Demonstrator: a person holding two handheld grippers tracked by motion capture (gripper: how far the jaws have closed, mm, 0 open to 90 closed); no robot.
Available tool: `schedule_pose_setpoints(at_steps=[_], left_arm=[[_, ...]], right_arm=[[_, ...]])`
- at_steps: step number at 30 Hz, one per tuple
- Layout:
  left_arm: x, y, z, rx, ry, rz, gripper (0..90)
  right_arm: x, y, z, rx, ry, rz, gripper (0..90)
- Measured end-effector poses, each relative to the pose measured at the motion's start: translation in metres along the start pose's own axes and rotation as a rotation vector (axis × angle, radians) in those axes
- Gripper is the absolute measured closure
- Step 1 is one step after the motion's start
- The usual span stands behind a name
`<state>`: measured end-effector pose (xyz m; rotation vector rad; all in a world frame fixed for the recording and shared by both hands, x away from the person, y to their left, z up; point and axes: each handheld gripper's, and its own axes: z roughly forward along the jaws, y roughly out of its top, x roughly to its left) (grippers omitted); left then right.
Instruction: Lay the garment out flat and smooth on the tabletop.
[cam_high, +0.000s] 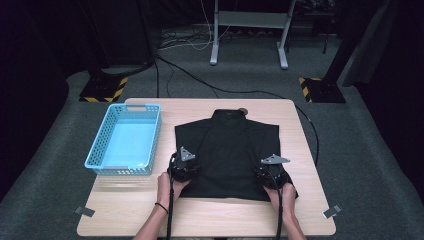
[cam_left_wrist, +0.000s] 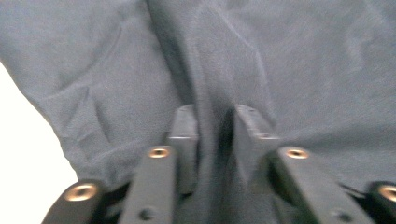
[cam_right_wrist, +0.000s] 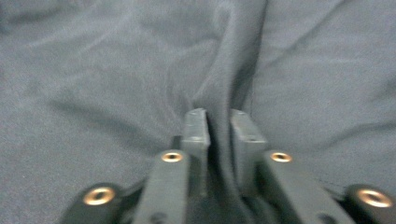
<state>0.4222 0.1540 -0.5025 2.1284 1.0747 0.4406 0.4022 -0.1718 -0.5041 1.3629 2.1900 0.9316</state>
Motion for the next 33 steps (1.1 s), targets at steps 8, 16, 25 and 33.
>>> schedule_pose_setpoints(at_steps=[8, 16, 25, 33], left_arm=[[-0.007, -0.008, -0.021, 0.017, -0.158, -0.029, 88.0], [-0.018, -0.033, -0.047, 0.008, -0.252, -0.037, 88.1], [-0.035, -0.062, -0.054, 0.040, -0.283, -0.010, 88.0], [-0.034, -0.060, -0.058, 0.040, -0.234, -0.014, 68.8]], right_arm=[[0.001, -0.006, -0.024, -0.026, 0.051, 0.030, 87.9], [0.007, -0.030, -0.054, -0.028, 0.102, 0.046, 87.7], [0.023, -0.057, -0.067, 0.044, 0.116, 0.002, 87.3], [0.025, -0.065, -0.062, 0.050, 0.082, -0.014, 70.2]])
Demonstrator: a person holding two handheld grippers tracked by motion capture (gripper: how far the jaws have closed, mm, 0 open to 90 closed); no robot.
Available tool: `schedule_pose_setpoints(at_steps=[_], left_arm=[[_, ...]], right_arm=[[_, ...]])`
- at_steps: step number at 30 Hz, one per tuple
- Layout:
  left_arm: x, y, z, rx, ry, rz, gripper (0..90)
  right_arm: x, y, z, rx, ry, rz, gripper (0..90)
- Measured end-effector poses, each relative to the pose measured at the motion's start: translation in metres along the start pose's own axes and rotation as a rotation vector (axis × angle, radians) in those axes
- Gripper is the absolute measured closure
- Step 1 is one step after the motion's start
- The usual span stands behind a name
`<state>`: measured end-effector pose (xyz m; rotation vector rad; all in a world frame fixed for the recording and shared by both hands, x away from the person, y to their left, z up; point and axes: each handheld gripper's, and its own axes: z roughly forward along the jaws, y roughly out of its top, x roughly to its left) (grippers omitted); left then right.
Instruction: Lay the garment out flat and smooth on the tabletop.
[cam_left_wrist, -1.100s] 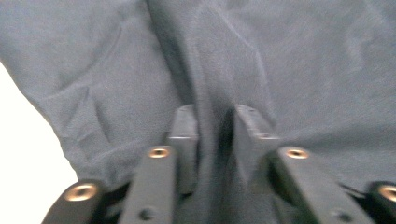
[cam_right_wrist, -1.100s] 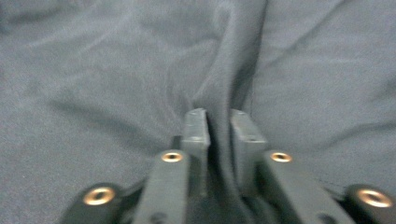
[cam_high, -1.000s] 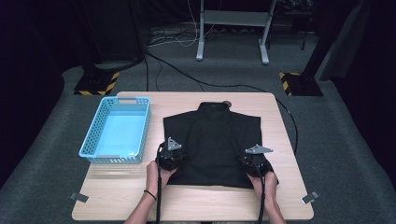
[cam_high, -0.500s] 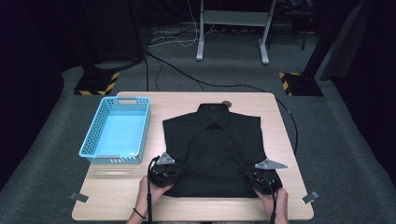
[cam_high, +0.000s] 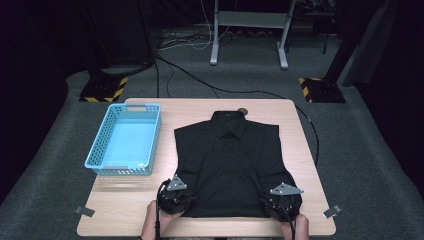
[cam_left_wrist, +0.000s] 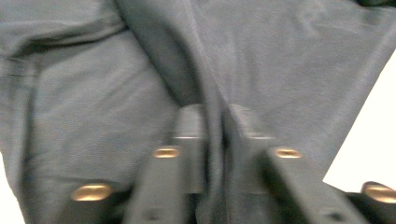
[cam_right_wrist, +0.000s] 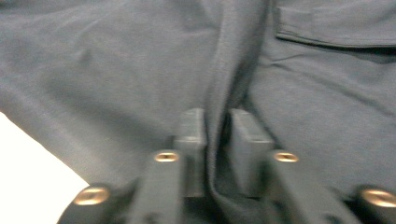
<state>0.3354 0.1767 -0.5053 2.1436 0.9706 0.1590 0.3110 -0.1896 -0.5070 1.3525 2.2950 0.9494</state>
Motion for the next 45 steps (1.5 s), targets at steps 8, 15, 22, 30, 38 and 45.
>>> schedule_pose_setpoints(at_steps=[8, 15, 22, 30, 38, 45], left_arm=[[0.004, 0.025, -0.002, -0.043, 0.061, -0.001, 48.9], [0.004, 0.031, 0.031, 0.045, 0.025, 0.058, 87.6], [0.006, 0.028, 0.019, 0.029, -0.041, 0.026, 89.0], [0.001, 0.020, 0.017, 0.052, 0.000, 0.021, 71.3], [0.013, 0.025, 0.016, -0.019, 0.258, 0.006, 19.5], [0.024, 0.013, 0.027, -0.025, 0.331, -0.008, 9.3]], right_arm=[[-0.013, 0.024, -0.010, -0.054, -0.006, 0.034, 58.7], [-0.015, 0.037, 0.021, 0.022, 0.037, 0.030, 87.3], [-0.012, 0.029, 0.009, 0.000, 0.066, 0.056, 89.1], [-0.003, 0.017, 0.007, 0.018, 0.039, 0.010, 80.7], [-0.020, 0.030, -0.003, -0.098, -0.128, 0.056, 17.9], [-0.036, 0.021, 0.023, -0.022, -0.184, 0.051, 11.3]])
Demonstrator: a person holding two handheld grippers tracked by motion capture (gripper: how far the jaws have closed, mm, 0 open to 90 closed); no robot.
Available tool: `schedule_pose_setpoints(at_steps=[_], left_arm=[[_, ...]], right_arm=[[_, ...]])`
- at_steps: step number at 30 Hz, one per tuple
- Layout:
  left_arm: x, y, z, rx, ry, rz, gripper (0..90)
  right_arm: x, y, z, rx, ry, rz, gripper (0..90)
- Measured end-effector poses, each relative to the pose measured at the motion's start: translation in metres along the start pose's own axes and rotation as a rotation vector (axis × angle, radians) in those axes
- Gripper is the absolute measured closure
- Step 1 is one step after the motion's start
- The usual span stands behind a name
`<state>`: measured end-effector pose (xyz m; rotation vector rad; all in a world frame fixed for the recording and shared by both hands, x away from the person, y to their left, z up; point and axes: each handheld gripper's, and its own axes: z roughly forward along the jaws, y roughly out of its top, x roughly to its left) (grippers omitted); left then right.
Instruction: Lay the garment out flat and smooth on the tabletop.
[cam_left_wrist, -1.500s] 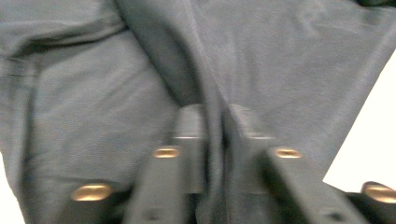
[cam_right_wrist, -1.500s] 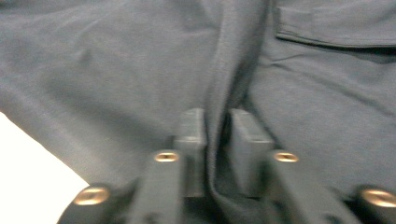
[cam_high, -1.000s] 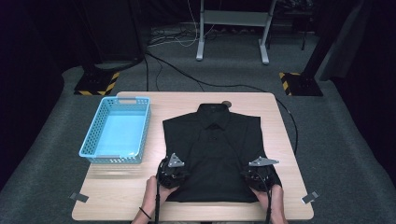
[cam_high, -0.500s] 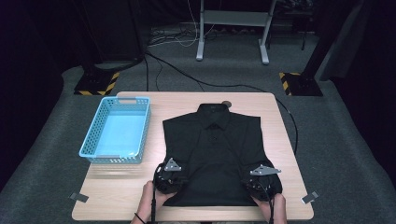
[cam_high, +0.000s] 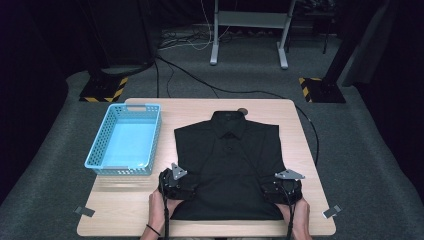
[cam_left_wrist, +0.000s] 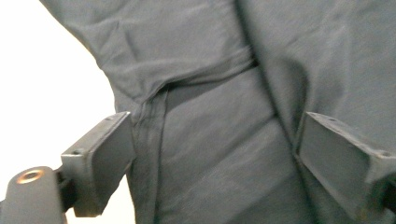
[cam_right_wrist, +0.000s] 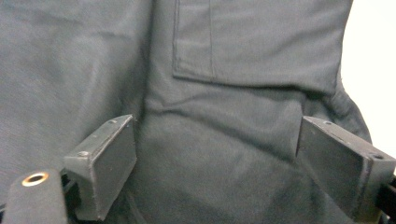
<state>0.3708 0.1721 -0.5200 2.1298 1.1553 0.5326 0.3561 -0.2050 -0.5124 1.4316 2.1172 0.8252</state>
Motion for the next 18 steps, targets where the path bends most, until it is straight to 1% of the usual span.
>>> schedule_pose_setpoints(at_steps=[1, 2, 3, 4, 5, 9, 11, 14, 18], left_arm=[[0.001, -0.002, 0.000, -0.011, -0.003, -0.010, 8.4], [0.002, -0.005, 0.000, -0.016, 0.003, -0.006, 8.0], [0.003, -0.006, 0.000, -0.019, -0.001, -0.005, 7.6], [0.005, -0.007, 0.000, -0.025, -0.013, -0.015, 6.9], [0.008, -0.008, 0.002, -0.025, -0.032, -0.037, 6.3], [0.010, -0.008, 0.002, -0.021, -0.044, -0.027, 4.6], [0.010, -0.008, 0.002, -0.022, -0.044, -0.027, 4.6], [0.011, -0.008, 0.002, -0.021, -0.044, -0.027, 4.6], [0.011, -0.008, 0.002, -0.021, -0.044, -0.027, 4.4]], right_arm=[[-0.001, -0.005, 0.003, 0.007, 0.003, 0.001, 10.9], [-0.002, -0.007, 0.003, -0.006, 0.011, 0.012, 10.9], [-0.002, -0.008, 0.003, -0.008, 0.019, 0.022, 10.9], [-0.003, -0.009, 0.003, -0.011, 0.024, 0.024, 10.8], [-0.003, -0.009, 0.003, -0.014, 0.026, 0.027, 10.6], [-0.004, -0.006, 0.004, -0.004, 0.031, 0.020, 10.2], [-0.004, -0.002, 0.003, -0.013, 0.027, 0.011, 10.2], [-0.003, 0.011, 0.003, -0.019, 0.031, -0.006, 9.9], [-0.001, 0.029, 0.011, -0.009, 0.037, -0.037, 8.7]])
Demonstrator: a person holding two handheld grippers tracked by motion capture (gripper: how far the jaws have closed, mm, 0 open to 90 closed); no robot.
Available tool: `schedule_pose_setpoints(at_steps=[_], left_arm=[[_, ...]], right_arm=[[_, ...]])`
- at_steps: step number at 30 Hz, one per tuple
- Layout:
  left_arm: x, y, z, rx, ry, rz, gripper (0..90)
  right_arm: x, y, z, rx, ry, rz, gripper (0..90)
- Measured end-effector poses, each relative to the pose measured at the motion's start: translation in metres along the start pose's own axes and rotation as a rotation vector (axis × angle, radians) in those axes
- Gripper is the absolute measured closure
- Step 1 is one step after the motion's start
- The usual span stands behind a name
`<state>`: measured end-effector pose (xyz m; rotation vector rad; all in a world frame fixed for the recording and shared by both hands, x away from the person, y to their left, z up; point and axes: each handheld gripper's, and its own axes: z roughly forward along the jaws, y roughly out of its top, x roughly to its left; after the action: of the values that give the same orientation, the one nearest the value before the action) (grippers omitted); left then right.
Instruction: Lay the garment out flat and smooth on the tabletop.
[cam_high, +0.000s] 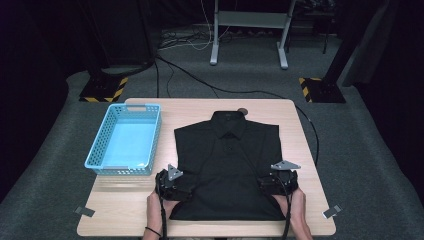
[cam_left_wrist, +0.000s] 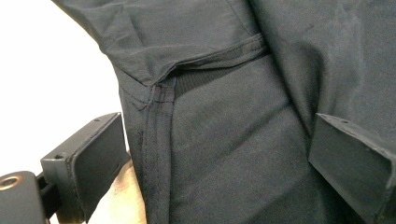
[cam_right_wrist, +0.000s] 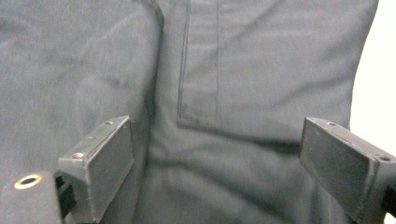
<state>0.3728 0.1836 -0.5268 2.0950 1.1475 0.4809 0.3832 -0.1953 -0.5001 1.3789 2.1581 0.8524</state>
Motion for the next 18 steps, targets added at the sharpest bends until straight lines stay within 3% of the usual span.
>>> schedule_pose_setpoints(at_steps=[9, 14, 18], left_arm=[[0.000, 0.000, 0.000, 0.000, -0.001, 0.001, 4.5], [0.000, 0.000, 0.000, 0.000, -0.001, 0.001, 4.7], [0.000, 0.000, 0.000, -0.001, -0.002, 0.002, 4.9]], right_arm=[[-0.004, 0.021, 0.023, 0.043, 0.018, 0.003, 2.8], [-0.006, 0.023, 0.029, 0.036, 0.010, -0.009, 18.4], [-0.002, 0.024, 0.031, 0.048, 0.024, -0.042, 37.7]])
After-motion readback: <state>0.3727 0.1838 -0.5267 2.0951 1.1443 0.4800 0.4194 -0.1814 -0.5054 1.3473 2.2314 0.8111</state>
